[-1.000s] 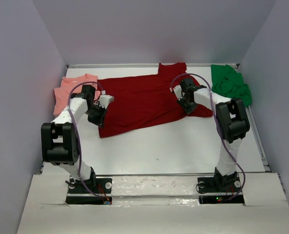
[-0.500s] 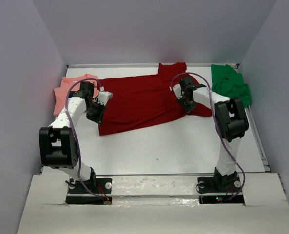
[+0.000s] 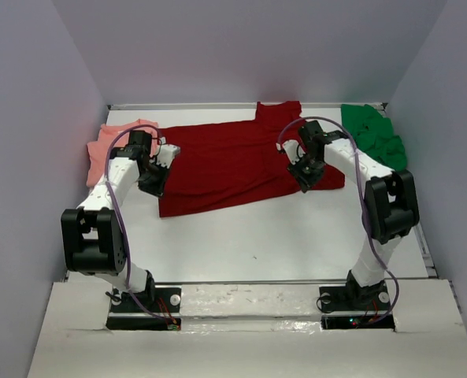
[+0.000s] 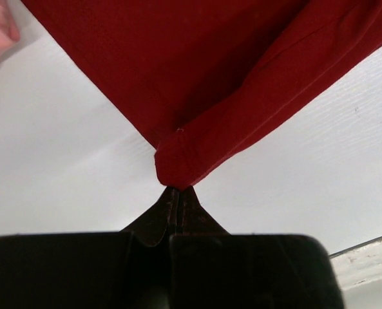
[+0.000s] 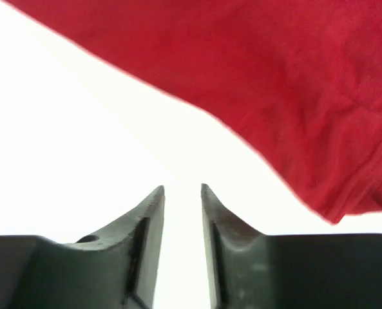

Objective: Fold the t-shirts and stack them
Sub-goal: Fold the tshirt

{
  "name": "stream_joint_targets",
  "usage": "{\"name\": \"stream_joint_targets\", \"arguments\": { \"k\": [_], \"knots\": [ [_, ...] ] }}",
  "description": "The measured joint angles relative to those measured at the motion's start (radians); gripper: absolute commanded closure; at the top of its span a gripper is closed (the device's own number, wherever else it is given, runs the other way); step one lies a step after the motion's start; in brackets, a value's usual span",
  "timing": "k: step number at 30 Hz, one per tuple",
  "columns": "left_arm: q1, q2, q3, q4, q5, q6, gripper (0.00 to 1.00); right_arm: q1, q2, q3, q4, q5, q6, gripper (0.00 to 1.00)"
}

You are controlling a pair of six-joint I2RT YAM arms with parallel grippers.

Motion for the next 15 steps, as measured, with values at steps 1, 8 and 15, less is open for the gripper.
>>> {"name": "stream_joint_targets", "arguments": {
  "k": [1,8,15],
  "knots": [
    [0.000,0.000,0.000,0.002,-0.002,-0.004,1.00,0.000,-0.025,0.000,-0.023,-0.023,-0.007,0.52],
    [-0.005,0.000,0.000,0.027,-0.025,-0.034,1.00,0.000,-0.259,0.001,-0.122,-0.141,-0.020,0.51],
    [-0.015,0.012,0.000,0.062,-0.052,-0.068,1.00,0.000,-0.303,-0.002,-0.125,-0.115,-0.004,1.00]
  ]
}}
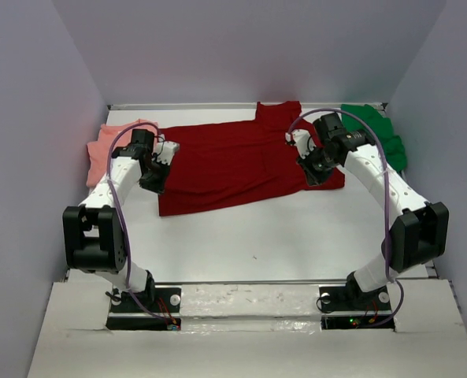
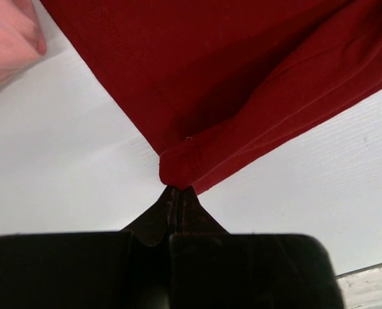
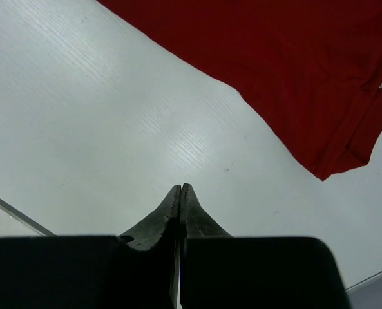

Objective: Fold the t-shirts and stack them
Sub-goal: Fold the tshirt

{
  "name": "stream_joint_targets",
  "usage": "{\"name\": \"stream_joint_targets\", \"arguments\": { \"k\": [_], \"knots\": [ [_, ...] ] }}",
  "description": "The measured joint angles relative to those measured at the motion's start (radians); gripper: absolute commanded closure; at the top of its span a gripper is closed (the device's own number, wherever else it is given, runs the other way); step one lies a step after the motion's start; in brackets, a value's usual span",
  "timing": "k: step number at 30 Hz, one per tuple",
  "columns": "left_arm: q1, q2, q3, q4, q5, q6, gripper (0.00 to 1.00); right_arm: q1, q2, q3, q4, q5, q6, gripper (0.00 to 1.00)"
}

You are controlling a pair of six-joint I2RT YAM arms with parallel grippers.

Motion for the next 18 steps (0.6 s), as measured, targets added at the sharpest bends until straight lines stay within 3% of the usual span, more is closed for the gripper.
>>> {"name": "stream_joint_targets", "arguments": {
  "k": [18],
  "knots": [
    [-0.005,0.118,0.047,0.034,-0.046,-0.040,1.00,0.000,-0.089,-0.116,0.006,0.034,0.020,1.00]
  ]
}}
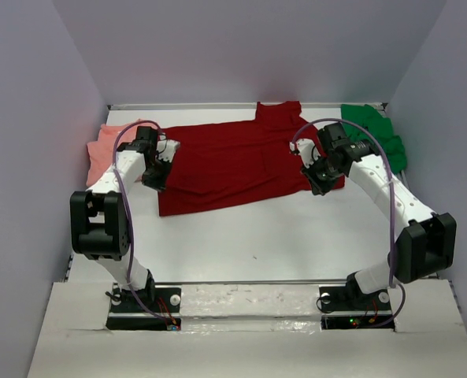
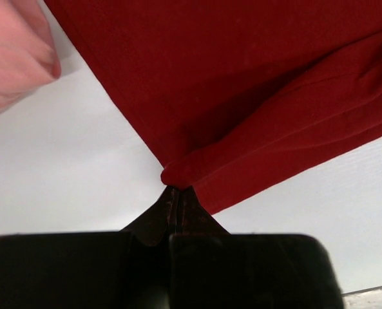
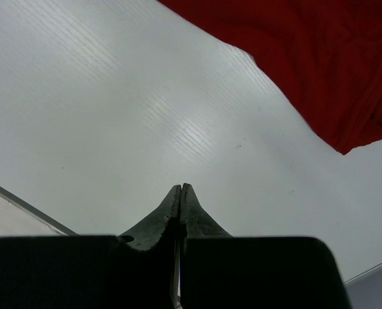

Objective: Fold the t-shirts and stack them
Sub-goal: Fold the tshirt

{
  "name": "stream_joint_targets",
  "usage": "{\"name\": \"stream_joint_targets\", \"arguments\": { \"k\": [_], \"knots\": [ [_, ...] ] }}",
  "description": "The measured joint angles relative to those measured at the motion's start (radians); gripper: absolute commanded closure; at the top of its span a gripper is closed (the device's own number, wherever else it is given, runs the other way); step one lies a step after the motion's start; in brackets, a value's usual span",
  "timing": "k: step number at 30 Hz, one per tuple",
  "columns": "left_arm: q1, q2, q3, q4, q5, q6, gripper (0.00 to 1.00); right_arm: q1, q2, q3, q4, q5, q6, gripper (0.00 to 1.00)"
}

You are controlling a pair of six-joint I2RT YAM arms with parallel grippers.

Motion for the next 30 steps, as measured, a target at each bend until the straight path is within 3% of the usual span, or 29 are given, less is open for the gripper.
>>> {"name": "stream_joint_targets", "arguments": {
  "k": [12,18,23,30],
  "knots": [
    [-0.001,0.053,0.037,0.008,-0.032,-0.014,1.00,0.000,-0.003,-0.039,0.010,0.018,0.011,1.00],
    [-0.002,0.077,0.038,0.008,-0.040,-0.019,1.00,-0.003,0.014,-0.073,0.147,0.130,0.020,1.00],
    [-0.002,0.077,0.038,0.008,-0.047,-0.020,1.00,-0.036,0.251,-0.008,0.275,0.235,0.023,1.00],
    [-0.002,0.077,0.039,0.009,-0.052,-0.021,1.00,-0.065,0.563,0.171,0.325,0.290,0.025,1.00]
  ]
}}
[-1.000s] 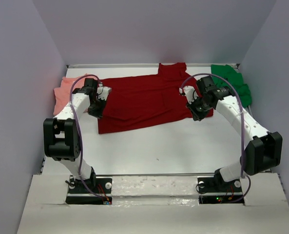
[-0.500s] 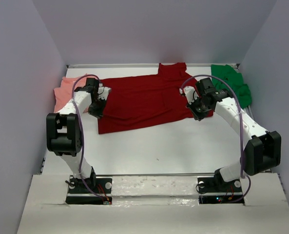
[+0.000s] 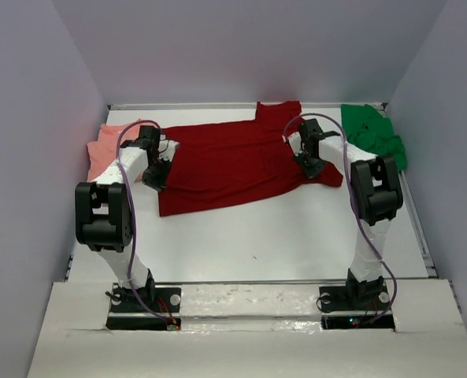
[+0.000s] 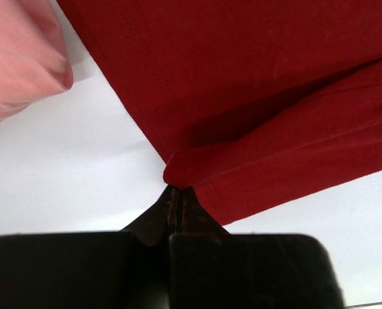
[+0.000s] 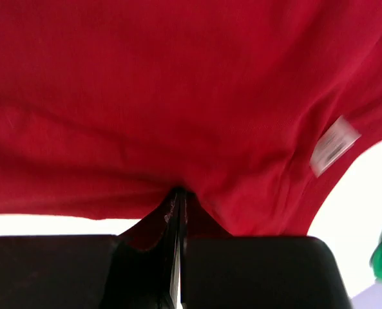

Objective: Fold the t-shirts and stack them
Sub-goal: Fold the tshirt

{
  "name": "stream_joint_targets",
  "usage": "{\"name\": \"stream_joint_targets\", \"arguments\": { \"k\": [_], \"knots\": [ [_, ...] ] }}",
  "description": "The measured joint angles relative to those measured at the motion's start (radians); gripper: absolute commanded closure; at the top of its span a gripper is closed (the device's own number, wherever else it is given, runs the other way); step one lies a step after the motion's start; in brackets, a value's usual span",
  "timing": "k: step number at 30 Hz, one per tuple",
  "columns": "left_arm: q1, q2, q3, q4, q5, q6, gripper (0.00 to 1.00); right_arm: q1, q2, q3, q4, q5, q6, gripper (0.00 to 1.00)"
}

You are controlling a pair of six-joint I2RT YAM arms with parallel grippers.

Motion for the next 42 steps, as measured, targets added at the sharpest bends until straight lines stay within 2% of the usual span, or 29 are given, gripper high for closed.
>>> {"name": "stream_joint_targets", "arguments": {
  "k": [4,15,30,32,34,36,37,41,42],
  "knots": [
    [0.000,0.000,0.000,0.000,-0.002,0.000,1.00,0.000,0.052,0.079,0.017,0.006,0.000,1.00],
    [0.000,-0.002,0.000,-0.001,-0.014,0.000,1.00,-0.002,0.078,0.117,-0.020,0.032,-0.014,1.00],
    [-0.012,0.003,0.000,-0.001,-0.026,0.005,1.00,-0.107,-0.024,-0.041,-0.043,0.050,-0.048,1.00],
    [-0.012,0.011,0.000,-0.001,-0.025,0.007,0.86,-0.107,-0.024,-0.041,-0.048,0.049,-0.050,1.00],
    [-0.012,0.022,0.000,-0.001,-0.024,0.011,0.61,-0.107,-0.024,-0.040,-0.057,0.045,-0.050,1.00],
    [-0.012,0.041,-0.003,0.000,-0.024,0.018,0.51,-0.107,-0.024,-0.039,-0.068,0.042,-0.052,1.00],
    [-0.011,0.047,-0.006,-0.001,-0.025,0.019,0.34,-0.107,-0.024,-0.038,-0.074,0.042,-0.053,1.00],
    [-0.010,0.055,-0.022,-0.002,-0.026,0.025,0.10,-0.108,-0.024,-0.038,-0.100,0.038,-0.058,1.00],
    [-0.010,0.055,-0.023,-0.001,-0.028,0.029,0.08,-0.108,-0.024,-0.037,-0.107,0.035,-0.059,1.00]
  ]
}}
